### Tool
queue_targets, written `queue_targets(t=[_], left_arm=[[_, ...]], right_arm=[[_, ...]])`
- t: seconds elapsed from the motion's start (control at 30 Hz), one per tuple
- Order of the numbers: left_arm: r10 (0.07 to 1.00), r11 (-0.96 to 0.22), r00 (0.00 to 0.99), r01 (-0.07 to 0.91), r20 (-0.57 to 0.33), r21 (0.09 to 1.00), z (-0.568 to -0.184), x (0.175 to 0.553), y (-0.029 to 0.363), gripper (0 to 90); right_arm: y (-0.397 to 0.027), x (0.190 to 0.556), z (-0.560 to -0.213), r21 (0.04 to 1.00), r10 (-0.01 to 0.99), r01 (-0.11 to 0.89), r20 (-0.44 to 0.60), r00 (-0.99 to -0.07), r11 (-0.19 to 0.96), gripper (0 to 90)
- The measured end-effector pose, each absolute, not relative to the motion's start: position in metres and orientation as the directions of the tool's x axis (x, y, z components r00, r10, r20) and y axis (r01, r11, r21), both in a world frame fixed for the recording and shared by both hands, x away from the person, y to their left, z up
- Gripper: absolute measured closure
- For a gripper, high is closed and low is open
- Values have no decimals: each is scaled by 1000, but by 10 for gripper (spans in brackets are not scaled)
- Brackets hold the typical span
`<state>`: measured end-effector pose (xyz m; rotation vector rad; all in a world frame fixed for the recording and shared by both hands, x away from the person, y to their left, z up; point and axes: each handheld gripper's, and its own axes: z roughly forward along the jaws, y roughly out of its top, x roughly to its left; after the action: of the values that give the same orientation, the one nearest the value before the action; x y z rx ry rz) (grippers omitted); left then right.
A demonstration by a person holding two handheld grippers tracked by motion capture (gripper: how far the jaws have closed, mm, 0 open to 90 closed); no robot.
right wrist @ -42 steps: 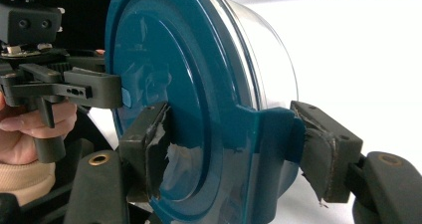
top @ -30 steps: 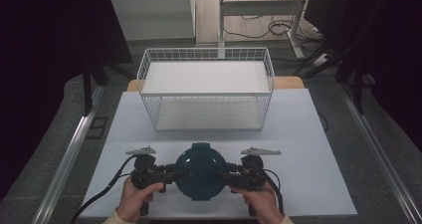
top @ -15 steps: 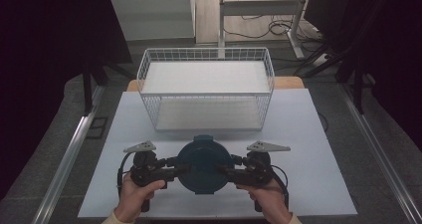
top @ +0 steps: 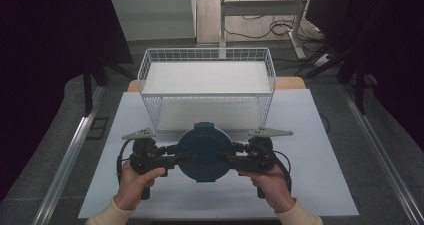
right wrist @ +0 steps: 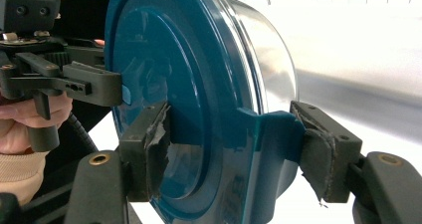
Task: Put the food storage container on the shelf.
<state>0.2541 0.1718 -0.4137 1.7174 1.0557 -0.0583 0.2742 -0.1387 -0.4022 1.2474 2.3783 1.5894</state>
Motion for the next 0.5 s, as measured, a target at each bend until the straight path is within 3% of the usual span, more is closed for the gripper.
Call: queue_targets(t=[0.5], left_arm=[[602,-30,628,636,-494,771,-372,287,179,406]], right_arm=[[-134,304,-358,818,611,546,342,-714,180,352]])
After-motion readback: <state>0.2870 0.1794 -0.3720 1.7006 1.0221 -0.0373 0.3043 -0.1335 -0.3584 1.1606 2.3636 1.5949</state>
